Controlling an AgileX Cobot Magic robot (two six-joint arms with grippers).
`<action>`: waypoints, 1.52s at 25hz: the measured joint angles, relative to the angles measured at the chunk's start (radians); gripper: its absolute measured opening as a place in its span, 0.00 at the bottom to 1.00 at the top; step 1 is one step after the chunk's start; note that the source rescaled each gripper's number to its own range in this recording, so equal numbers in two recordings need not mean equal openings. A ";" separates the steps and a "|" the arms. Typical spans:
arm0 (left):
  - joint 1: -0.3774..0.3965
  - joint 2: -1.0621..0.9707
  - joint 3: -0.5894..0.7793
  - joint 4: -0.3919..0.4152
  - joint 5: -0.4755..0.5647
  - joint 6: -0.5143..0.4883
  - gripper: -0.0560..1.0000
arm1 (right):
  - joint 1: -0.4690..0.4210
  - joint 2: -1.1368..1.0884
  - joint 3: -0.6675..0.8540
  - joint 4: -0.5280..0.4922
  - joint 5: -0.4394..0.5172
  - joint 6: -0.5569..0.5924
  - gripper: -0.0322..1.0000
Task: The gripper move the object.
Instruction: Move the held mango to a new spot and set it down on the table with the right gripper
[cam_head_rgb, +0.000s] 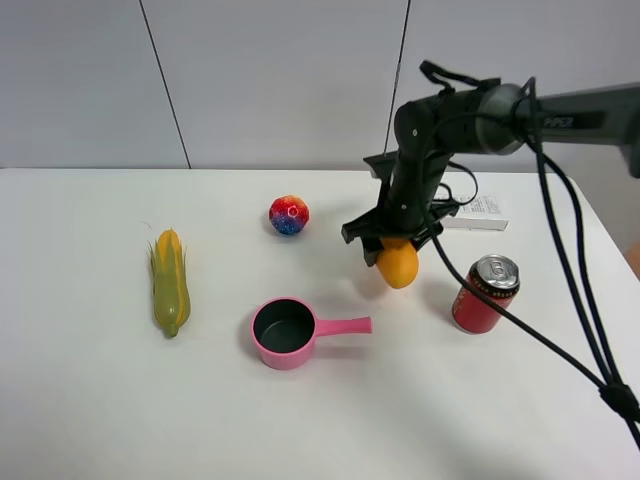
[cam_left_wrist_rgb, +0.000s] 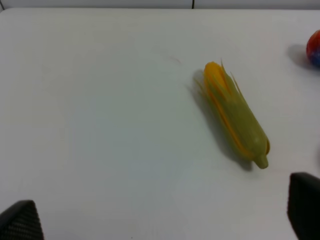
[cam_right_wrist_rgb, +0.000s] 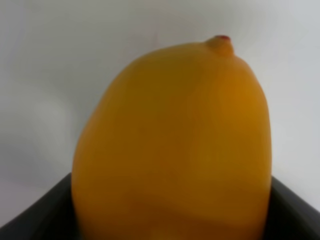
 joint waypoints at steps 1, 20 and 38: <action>0.000 0.000 0.000 0.000 0.000 0.000 1.00 | 0.000 -0.030 -0.014 -0.011 0.024 -0.001 0.03; 0.000 0.000 0.000 0.000 0.000 0.000 1.00 | -0.250 -0.280 -0.103 -0.079 0.321 -0.046 0.03; 0.000 0.000 0.000 0.000 0.000 0.000 1.00 | -0.634 -0.031 -0.249 -0.061 0.242 -0.276 0.03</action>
